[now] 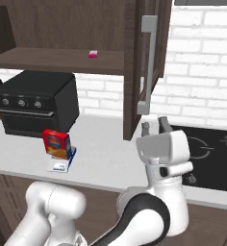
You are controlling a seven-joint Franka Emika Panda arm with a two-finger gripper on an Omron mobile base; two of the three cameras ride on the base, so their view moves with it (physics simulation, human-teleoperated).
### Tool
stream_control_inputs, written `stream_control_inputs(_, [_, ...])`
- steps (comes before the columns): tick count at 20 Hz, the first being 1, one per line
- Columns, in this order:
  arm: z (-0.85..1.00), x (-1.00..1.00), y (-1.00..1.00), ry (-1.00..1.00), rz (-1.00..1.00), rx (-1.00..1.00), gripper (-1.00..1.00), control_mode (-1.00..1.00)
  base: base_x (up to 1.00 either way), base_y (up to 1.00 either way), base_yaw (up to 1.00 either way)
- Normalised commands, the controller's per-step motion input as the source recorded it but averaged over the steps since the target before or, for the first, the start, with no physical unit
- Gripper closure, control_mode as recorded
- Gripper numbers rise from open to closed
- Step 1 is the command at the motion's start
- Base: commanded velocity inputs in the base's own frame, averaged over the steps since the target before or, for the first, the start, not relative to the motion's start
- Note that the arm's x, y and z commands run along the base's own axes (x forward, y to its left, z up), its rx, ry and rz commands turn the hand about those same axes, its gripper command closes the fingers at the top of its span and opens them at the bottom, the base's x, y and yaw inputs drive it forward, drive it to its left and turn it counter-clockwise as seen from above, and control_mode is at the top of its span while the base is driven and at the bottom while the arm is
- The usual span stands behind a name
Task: Pick the boxed food and place it on the digital scale for weighing, and close the cabinet.
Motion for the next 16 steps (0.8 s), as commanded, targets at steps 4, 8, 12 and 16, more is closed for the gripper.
stream_control_inputs(4, [0.46, 0.33, 0.0, -0.07, 0.51, 0.0, -1.0, -1.0, 0.0, 0.0, 0.0])
stream_control_inputs(8, [0.41, 0.13, 0.0, -0.13, 0.51, 0.0, -1.0, -1.0, 0.0, 0.0, 0.0])
stream_control_inputs(12, [0.28, 0.1, 0.46, -0.1, 0.45, 0.0, -1.0, -1.0, 0.0, 0.0, 0.0])
stream_control_inputs(16, [0.17, 0.51, 1.0, -0.02, 0.29, -0.04, -1.0, -1.0, 0.0, 0.0, 0.0])
